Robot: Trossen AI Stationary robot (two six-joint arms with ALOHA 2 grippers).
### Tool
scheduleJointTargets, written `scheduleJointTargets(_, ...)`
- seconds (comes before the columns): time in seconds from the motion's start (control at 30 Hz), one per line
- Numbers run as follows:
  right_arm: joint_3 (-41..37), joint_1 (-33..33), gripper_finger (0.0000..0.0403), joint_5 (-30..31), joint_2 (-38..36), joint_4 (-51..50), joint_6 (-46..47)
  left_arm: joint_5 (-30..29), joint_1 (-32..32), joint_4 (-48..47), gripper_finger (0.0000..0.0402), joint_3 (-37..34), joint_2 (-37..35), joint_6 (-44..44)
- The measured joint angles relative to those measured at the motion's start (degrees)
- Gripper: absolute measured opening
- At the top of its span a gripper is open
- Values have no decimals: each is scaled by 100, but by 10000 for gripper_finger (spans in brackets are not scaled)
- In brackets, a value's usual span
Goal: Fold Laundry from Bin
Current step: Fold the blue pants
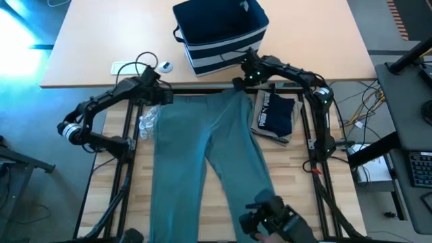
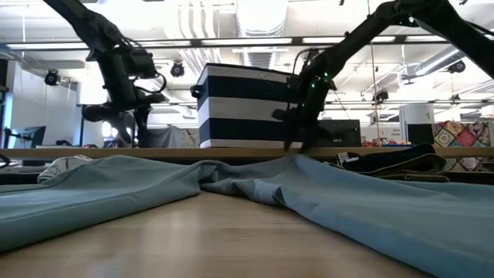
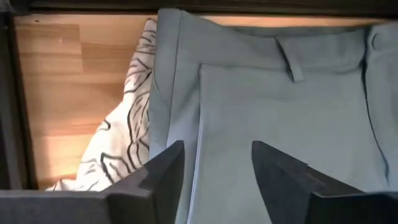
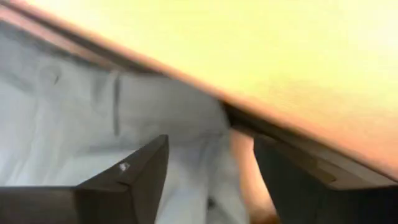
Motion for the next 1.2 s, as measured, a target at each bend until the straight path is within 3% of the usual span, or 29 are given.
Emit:
scheduleJointTargets(0.17, -419, -106, 271, -99, 11, 710, 542, 37, 102, 178, 205, 4, 277, 12)
scheduleJointTargets(0.33, -725, -36, 268, -19, 58, 1192, 808, 6, 157, 183, 212, 0, 492, 8)
scheduleJointTargets(0.5, -750, 73, 227, 100, 125, 1342, 1020, -13, 258, 200, 211, 0, 517, 19)
scheduleJointTargets(0.73, -762, 222, 130, -28, 79, 930, 1100, 33, 308, -86, 211, -2, 450, 96)
scheduleJointTargets(0.83, -818, 308, 118, -150, -73, 747, 1156, 35, 305, -68, 211, -2, 382, 198)
scheduleJointTargets(1.0, -852, 382, 144, 475, -769, 954, 1052, 26, 305, 115, 210, -2, 338, 370)
scheduleJointTargets(1.2, -1334, 391, 206, 702, -834, 998, 1204, 15, 462, 452, 210, -4, 458, 331)
